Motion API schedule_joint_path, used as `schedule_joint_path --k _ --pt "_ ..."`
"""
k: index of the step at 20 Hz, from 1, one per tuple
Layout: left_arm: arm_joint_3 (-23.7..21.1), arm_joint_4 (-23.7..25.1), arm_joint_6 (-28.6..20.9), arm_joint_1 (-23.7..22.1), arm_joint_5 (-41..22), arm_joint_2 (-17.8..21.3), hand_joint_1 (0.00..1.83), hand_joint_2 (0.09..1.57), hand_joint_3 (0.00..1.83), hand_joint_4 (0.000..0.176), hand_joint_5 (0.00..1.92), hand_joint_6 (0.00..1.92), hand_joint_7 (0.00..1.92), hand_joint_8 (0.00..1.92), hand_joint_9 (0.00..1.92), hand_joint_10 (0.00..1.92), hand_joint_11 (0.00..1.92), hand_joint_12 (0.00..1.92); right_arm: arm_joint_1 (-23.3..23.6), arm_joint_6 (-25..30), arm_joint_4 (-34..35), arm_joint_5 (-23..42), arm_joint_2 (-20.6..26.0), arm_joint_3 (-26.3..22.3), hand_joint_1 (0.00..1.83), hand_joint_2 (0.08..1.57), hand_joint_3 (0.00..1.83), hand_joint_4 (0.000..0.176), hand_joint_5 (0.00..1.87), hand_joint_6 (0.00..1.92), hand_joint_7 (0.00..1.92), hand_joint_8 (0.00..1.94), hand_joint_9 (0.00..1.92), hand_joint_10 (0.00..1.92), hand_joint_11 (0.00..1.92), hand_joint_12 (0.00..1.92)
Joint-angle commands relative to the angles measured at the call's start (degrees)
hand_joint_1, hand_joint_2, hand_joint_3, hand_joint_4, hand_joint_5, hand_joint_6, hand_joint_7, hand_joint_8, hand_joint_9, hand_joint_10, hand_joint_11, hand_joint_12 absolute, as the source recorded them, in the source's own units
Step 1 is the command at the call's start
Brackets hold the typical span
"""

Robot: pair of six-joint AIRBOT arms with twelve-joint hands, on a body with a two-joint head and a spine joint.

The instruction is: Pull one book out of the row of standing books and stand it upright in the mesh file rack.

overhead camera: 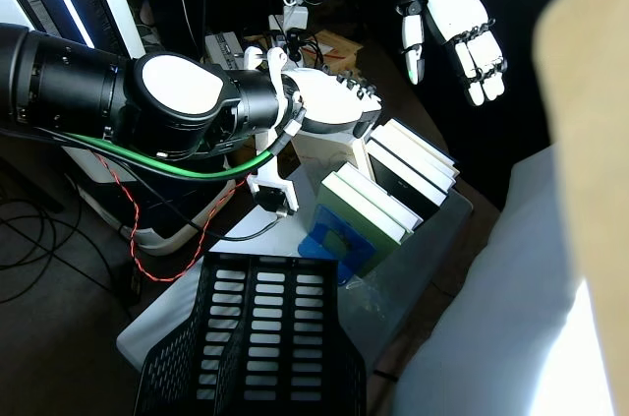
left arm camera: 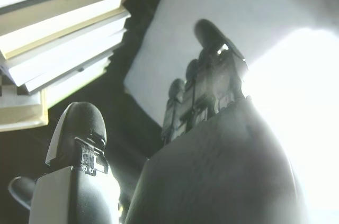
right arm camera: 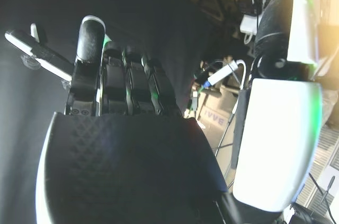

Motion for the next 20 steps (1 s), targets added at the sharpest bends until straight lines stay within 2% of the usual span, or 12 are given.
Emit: schedule_joint_path --k 1,3,5,6,9,10,12,15,17,18,19,20 --pt "0.20 -1.20 -0.09 -0.06 -6.41 1.07 0.55 1.30 0.00 0.097 0.00 0.00 0.00 0.00 0.00 0.00 0.00 0.54 1.36 0.05 2.62 1.51 0.24 -0.03 1.04 0.82 0.00 0.002 0.00 0.00 0.00 0.00 0.00 0.00 0.00 1.92" --pt "0.25 -1.20 -0.09 -0.06 -6.32 1.01 0.53 1.31 0.00 0.078 0.00 0.00 0.00 0.00 0.00 0.00 0.00 0.78 1.77 1.09 0.82 1.54 0.23 0.23 1.07 0.82 0.00 0.024 0.00 0.00 0.00 0.00 0.00 0.00 0.00 1.92" --pt "0.29 -1.32 -0.09 -0.04 -6.32 0.99 0.53 1.31 0.00 0.076 0.00 0.00 0.00 0.00 0.00 0.00 0.00 0.61 2.28 2.89 -2.06 1.58 -0.11 0.56 1.09 0.80 0.00 0.004 0.00 0.00 0.00 0.00 0.00 0.00 0.00 1.92" --pt "0.31 -1.32 -0.09 -0.04 -6.32 0.98 0.53 1.31 0.00 0.073 0.00 0.00 0.00 0.00 0.00 0.00 0.00 0.59 2.30 3.24 -2.69 1.58 -0.51 0.89 1.10 0.80 0.00 0.009 0.00 0.00 0.00 0.00 0.00 0.00 0.00 1.92" --pt "0.48 -1.47 -0.09 -0.04 -6.14 0.91 0.53 1.31 0.00 0.073 0.00 0.00 0.00 0.00 0.00 0.00 0.00 0.92 2.30 3.32 -2.86 1.26 -0.68 1.59 1.10 0.79 0.00 0.000 0.00 0.00 0.00 0.00 0.00 0.00 0.00 1.92" --pt "0.61 -1.69 -0.09 0.06 -6.03 0.85 0.52 1.31 0.00 0.075 0.00 0.00 0.00 0.00 0.00 0.00 0.00 0.81 2.30 3.34 -2.88 0.90 -0.68 2.21 1.09 0.79 0.00 0.000 0.00 0.00 0.00 0.00 0.00 0.00 0.00 1.92" --pt "0.81 -1.78 -0.09 0.11 -5.86 0.58 0.56 1.31 0.00 0.064 0.00 0.00 0.00 0.00 0.00 0.00 0.00 1.02 2.29 3.63 -2.54 0.36 -0.68 3.15 1.03 0.81 0.00 0.000 0.00 0.00 0.00 0.00 0.00 0.00 0.00 1.92" --pt "1.51 -1.98 -0.76 0.67 -6.15 -0.41 0.59 1.30 0.00 0.063 0.00 0.00 0.00 0.00 0.00 0.00 0.00 1.08 1.79 4.34 -2.61 -0.29 -0.68 4.12 1.01 0.82 0.01 0.000 0.00 0.00 0.00 0.00 0.00 0.00 0.00 1.92" --pt "3.23 -2.55 -2.80 2.52 -6.33 -2.17 0.59 1.30 0.00 0.064 0.00 0.00 0.00 0.00 0.00 0.00 0.00 0.68 0.07 5.30 -2.54 -0.54 -1.50 5.24 1.04 0.83 0.01 0.000 0.00 0.00 0.00 0.00 0.00 0.00 0.00 1.92" --pt "3.64 -2.29 -2.87 2.39 -5.98 -2.87 0.57 1.30 0.00 0.074 0.00 0.00 0.00 0.00 0.00 0.00 0.00 0.30 -0.35 5.35 -2.31 -0.61 -1.50 5.28 1.02 0.82 0.00 0.000 0.00 0.00 0.00 0.00 0.00 0.00 0.00 1.92" --pt "3.93 -1.83 -2.87 2.08 -5.60 -3.38 0.56 1.30 0.00 0.075 0.00 0.00 0.00 0.00 0.00 0.00 0.00 0.15 -0.74 5.35 -2.02 -0.75 -1.50 5.30 1.00 0.83 0.01 0.000 0.00 0.00 0.00 0.00 0.00 0.00 0.00 1.92" --pt "4.10 -1.37 -2.91 1.88 -5.11 -3.75 0.54 1.29 0.00 0.072 0.00 0.00 0.00 0.00 0.00 0.00 0.00 0.57 -1.20 5.69 -1.88 -0.75 -1.50 5.34 1.00 0.84 0.01 0.000 0.00 0.00 0.00 0.00 0.00 0.00 0.00 1.92"
